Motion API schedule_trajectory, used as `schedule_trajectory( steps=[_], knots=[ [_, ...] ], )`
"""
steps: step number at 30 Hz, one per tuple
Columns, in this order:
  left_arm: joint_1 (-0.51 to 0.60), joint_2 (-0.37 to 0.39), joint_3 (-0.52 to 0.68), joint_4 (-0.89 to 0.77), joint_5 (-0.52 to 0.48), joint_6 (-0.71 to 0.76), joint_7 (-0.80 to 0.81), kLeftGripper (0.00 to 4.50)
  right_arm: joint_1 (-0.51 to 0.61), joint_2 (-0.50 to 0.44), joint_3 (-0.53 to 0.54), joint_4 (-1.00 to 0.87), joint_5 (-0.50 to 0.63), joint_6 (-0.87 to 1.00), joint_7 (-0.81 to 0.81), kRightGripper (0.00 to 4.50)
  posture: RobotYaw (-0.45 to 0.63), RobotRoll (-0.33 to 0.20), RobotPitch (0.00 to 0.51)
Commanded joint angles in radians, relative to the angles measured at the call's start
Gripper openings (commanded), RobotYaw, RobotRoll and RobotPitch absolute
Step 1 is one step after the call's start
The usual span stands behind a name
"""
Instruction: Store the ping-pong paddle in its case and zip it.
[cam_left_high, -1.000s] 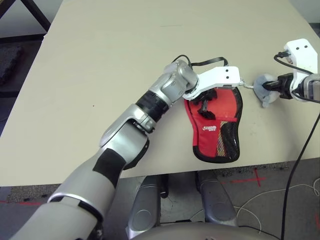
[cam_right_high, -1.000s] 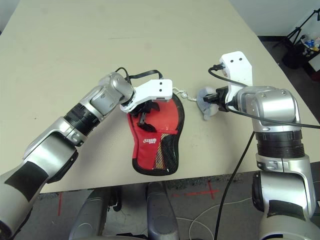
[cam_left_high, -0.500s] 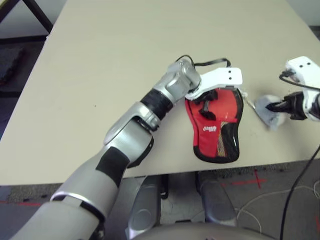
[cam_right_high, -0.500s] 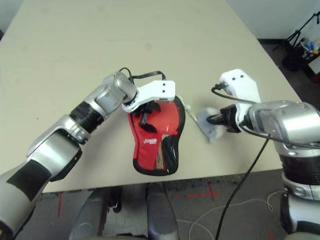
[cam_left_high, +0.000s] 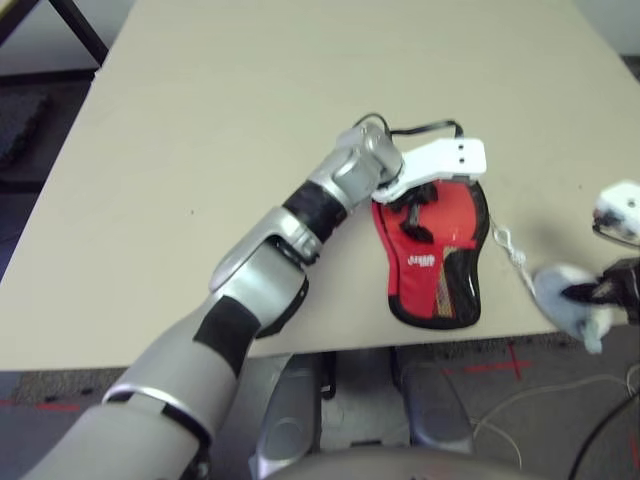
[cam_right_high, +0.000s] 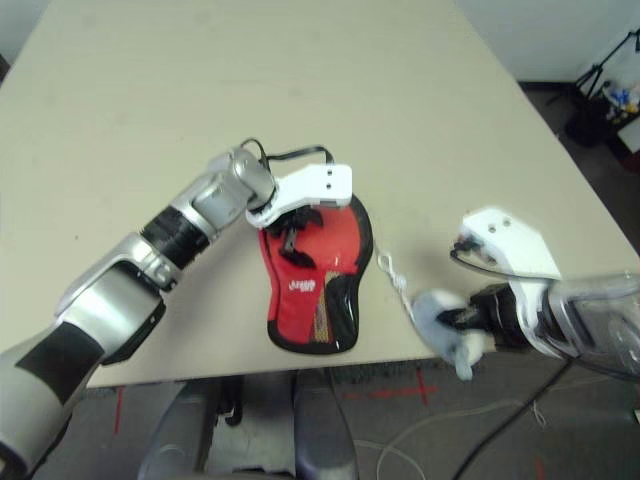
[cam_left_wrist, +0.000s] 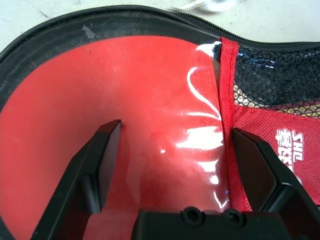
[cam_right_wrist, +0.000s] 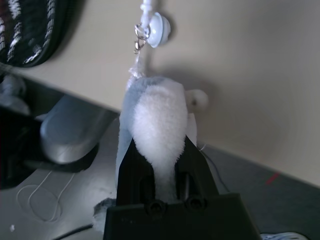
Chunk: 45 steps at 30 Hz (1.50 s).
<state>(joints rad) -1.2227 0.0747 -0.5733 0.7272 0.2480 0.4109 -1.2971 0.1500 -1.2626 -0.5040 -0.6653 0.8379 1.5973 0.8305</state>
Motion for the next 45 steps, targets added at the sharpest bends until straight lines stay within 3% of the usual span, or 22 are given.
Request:
schedule_trajectory(
  steps=[1, 4, 10, 23, 27, 32, 33, 35, 38, 41, 44, 45],
  knots=[
    [0.088, 0.0, -0.081, 0.106, 0.065, 0.021, 0.01, 4.5, 0.134, 0.001, -0.103, -0.087, 0.092, 0.017, 0.009, 0.22, -0.24, 0.0, 0.323],
    [0.091, 0.0, -0.079, 0.111, 0.066, 0.014, 0.013, 4.5, 0.278, 0.025, -0.186, -0.149, 0.12, 0.017, 0.007, 0.22, -0.24, 0.0, 0.323],
    [0.09, 0.001, -0.074, 0.128, 0.07, -0.004, 0.021, 4.5, 0.414, 0.037, -0.263, -0.201, 0.118, 0.017, 0.015, 0.22, -0.24, 0.0, 0.315],
    [0.085, -0.005, -0.061, 0.144, 0.069, -0.014, 0.037, 4.5, 0.619, 0.013, -0.292, -0.198, -0.026, -0.086, 0.081, 0.22, -0.23, 0.0, 0.306],
    [0.086, -0.01, -0.054, 0.138, 0.064, -0.011, 0.044, 4.5, 0.587, 0.016, -0.276, -0.178, -0.04, -0.114, 0.093, 0.22, -0.23, 0.0, 0.303],
    [0.086, -0.005, 0.002, 0.067, 0.028, 0.012, 0.063, 4.5, 0.387, -0.024, -0.299, -0.075, 0.023, -0.076, 0.137, 0.22, -0.23, 0.0, 0.295],
    [0.085, 0.0, 0.027, 0.028, 0.007, 0.039, 0.052, 4.5, 0.299, -0.044, -0.303, -0.028, 0.058, -0.05, 0.152, 0.94, -0.23, 0.0, 0.294],
    [0.081, 0.015, 0.081, -0.063, -0.043, 0.111, 0.026, 4.5, 0.098, -0.093, -0.29, 0.087, 0.131, -0.007, 0.177, 1.53, -0.23, 0.0, 0.292],
    [0.069, 0.043, 0.173, -0.206, -0.137, 0.261, 0.001, 4.5, -0.246, -0.121, -0.179, 0.28, 0.193, 0.013, 0.138, 2.49, -0.22, 0.0, 0.286],
    [0.035, 0.072, 0.295, -0.258, -0.216, 0.364, 0.061, 4.5, -0.621, 0.03, -0.044, 0.455, 0.138, 0.006, -0.022, 3.4, -0.2, 0.0, 0.281],
    [-0.001, 0.083, 0.41, -0.225, -0.258, 0.39, 0.199, 4.5, -0.786, 0.202, -0.018, 0.551, 0.039, -0.043, -0.178, 4.4, -0.17, 0.0, 0.277],
    [-0.016, 0.091, 0.465, -0.185, -0.265, 0.364, 0.281, 4.5, -0.812, 0.274, -0.022, 0.573, -0.002, -0.089, -0.243, 4.45, -0.17, 0.0, 0.278]
  ],
)
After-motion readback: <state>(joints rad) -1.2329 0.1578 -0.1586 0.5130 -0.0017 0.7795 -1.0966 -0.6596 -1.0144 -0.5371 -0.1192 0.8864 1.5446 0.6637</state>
